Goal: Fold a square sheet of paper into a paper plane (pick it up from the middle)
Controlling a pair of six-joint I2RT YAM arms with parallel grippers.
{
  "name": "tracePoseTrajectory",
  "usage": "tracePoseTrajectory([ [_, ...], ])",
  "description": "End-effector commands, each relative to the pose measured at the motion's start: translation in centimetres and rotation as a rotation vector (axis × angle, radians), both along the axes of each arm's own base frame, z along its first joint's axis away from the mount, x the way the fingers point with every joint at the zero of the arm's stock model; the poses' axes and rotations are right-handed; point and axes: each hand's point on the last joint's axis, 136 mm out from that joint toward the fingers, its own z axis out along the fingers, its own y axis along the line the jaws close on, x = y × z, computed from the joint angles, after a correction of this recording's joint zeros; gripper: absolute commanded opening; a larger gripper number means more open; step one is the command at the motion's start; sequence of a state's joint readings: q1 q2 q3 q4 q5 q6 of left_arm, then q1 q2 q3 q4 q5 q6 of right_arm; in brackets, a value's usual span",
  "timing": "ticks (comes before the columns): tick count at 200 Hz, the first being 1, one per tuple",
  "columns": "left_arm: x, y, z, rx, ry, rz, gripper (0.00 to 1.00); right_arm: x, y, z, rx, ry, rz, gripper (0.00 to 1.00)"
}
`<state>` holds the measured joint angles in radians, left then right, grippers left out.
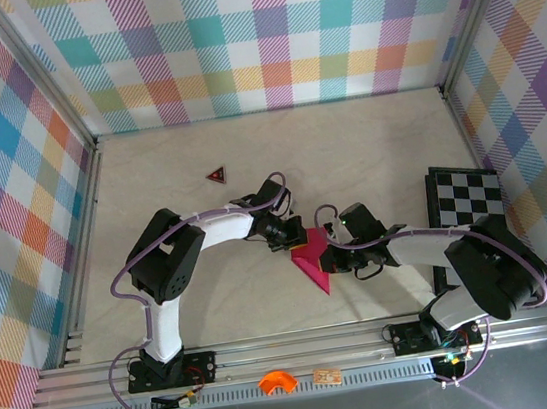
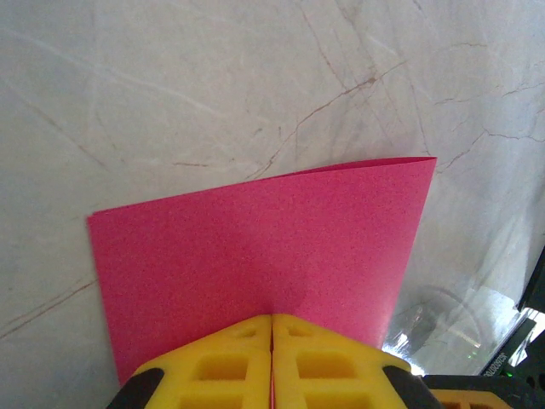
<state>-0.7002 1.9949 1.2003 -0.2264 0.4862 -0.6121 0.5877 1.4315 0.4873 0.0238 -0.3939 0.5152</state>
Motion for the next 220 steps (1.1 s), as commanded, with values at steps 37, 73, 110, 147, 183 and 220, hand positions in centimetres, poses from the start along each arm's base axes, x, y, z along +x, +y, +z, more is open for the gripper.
tracePoseTrajectory([
  [37,-1.6,2.4,-2.8,0.124,0.061,0.018,0.08,0.5,0.1,-0.1,-0.005,0.002,0.002,0.06],
  [73,-1.5,2.3,-2.8,0.121,0.058,0.020,0.08,0.4,0.1,-0.2,-0.007,0.005,0.003,0.06],
  [110,-0.7,1.6,-1.5,0.098,0.028,0.018,0.11,0.3,0.1,-0.7,-0.009,0.021,0.002,0.06],
  [147,1.3,0.9,2.2,0.069,-0.075,0.032,0.19,0.3,0.1,-0.9,-0.012,0.031,-0.007,0.06],
  [183,1.3,1.5,5.3,0.029,-0.144,0.078,0.23,0.4,0.0,-1.0,-0.011,0.031,-0.021,0.06],
  [220,-0.6,1.8,7.1,-0.113,-0.145,0.119,0.12,0.5,0.0,-1.1,-0.014,0.035,-0.032,0.06],
])
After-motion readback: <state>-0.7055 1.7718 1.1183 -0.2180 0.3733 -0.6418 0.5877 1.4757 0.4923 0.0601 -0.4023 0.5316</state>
